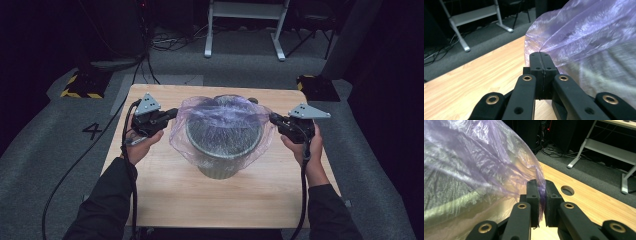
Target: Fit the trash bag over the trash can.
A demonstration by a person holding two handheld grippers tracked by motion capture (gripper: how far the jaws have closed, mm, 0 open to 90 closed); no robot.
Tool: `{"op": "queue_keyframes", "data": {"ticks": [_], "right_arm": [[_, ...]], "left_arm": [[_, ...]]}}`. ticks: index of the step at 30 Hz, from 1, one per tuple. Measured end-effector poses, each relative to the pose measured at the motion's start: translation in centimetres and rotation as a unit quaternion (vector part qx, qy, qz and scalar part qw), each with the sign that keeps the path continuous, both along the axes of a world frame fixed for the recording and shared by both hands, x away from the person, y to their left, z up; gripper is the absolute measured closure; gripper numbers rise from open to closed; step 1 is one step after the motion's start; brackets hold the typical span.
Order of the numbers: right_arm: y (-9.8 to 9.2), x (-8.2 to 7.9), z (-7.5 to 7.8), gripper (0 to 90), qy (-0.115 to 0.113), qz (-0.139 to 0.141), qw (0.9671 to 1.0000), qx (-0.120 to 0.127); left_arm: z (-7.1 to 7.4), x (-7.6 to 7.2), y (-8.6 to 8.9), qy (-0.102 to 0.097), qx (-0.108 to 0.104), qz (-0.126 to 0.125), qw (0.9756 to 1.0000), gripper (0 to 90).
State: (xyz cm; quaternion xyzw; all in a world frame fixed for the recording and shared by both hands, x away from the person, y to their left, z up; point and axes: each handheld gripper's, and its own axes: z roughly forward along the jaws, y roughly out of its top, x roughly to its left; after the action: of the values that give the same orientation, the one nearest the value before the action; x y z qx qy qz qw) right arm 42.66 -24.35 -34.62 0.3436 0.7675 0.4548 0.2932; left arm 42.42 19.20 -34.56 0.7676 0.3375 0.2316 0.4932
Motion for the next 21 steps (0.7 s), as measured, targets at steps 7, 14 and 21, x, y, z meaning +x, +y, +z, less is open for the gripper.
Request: {"op": "queue_keyframes", "data": {"ticks": [7, 14, 21], "right_arm": [[-0.2, 0.4, -0.7, 86.4, 0.004, -0.006, 1.0000, 0.000], [0.0, 1.4, -1.1, 86.8, 0.006, -0.009, 0.9999, 0.004], [0.0, 2.2, -1.8, 61.0, 0.012, -0.030, 0.9993, 0.020]], "left_arm": [[-1.9, 2.1, 0.4, 0.034, -0.017, 0.005, 0.9993, 89.9], [-3.7, 3.5, -0.3, 0.048, -0.008, 0.003, 0.9988, 89.9], [-4.9, 4.3, -1.2, 0.053, 0.000, 0.003, 0.9986, 89.9]]}}
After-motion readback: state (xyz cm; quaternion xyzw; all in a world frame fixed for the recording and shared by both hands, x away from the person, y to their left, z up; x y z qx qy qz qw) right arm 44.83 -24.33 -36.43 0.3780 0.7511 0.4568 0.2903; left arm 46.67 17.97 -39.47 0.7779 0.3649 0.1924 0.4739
